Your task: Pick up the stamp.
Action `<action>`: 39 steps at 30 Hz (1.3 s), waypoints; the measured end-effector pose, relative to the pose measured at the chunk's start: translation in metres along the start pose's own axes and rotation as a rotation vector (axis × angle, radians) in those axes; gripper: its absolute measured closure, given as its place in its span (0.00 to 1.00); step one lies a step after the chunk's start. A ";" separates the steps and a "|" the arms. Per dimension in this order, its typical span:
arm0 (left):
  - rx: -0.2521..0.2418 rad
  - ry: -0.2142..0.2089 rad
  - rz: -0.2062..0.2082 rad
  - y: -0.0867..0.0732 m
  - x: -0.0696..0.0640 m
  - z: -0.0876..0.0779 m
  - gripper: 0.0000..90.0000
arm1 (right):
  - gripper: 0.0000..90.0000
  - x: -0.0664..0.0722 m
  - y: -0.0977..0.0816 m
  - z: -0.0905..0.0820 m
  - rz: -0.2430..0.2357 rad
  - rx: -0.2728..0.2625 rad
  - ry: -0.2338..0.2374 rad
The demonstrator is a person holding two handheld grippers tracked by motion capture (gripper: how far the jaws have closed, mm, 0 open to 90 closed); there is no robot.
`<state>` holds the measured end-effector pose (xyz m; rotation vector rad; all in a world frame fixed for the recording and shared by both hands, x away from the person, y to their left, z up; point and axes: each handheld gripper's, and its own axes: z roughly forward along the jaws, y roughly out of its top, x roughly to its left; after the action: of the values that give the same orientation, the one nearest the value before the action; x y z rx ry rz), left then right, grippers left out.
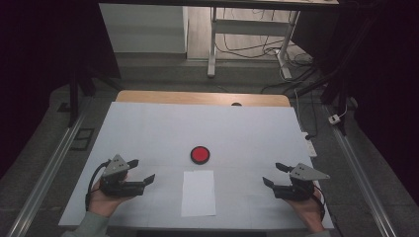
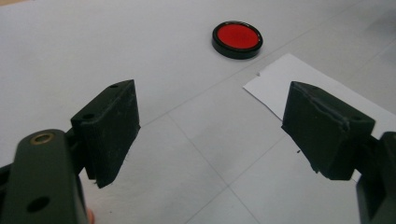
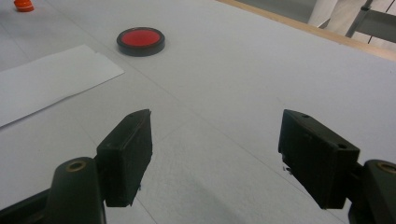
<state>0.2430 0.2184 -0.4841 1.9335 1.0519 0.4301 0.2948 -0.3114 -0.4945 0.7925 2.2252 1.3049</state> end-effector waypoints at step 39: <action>0.174 0.160 0.059 0.007 0.058 0.000 0.22 | 0.30 0.004 -0.001 0.012 -0.004 0.030 0.010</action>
<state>0.2802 0.2632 -0.4836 2.1163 1.1697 0.5495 0.2990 -0.3015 -0.5007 0.7935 2.2582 1.2793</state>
